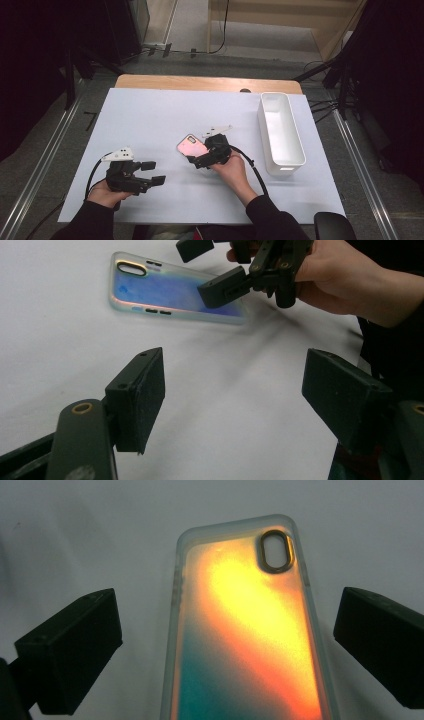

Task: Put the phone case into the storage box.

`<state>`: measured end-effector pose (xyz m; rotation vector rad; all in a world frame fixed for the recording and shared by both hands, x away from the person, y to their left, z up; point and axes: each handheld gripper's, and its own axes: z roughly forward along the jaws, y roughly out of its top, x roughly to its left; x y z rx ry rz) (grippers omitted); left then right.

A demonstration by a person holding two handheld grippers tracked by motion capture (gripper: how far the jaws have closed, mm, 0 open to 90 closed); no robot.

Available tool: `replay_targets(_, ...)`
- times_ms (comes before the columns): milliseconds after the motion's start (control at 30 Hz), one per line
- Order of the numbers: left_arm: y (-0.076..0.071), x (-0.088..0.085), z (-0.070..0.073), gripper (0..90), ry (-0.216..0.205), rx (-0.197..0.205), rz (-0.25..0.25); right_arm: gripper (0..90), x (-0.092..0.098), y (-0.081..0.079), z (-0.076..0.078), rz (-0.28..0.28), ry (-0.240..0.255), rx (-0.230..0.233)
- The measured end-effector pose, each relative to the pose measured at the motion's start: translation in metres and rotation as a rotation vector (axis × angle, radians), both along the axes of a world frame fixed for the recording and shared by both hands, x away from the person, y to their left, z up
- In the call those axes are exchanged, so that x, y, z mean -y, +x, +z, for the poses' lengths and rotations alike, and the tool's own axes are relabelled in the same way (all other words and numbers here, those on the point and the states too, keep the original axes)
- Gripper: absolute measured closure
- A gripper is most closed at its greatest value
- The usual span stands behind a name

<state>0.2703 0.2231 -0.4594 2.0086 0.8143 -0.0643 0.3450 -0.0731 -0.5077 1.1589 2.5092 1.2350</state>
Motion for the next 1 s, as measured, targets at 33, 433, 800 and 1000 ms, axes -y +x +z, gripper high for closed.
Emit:
replay_targets(33,0.0,0.0,0.0,25.0,-0.001,0.0,0.0,0.0,0.0,0.0,-0.002,-0.006,-0.001,-0.001)
replay_targets(433,0.0,0.0,0.0,25.0,0.0,0.002,0.001,0.0,-0.005,-0.004,-0.011,0.003,-0.049,0.017)
replay_targets(800,-0.001,0.0,0.0,25.0,-0.001,0.001,0.004,4.1,-0.013,-0.011,-0.011,-0.027,-0.149,0.069)
replay_targets(1000,-0.001,0.0,0.0,25.0,0.004,0.001,0.003,4.1,-0.017,-0.013,-0.011,-0.035,-0.185,0.083)
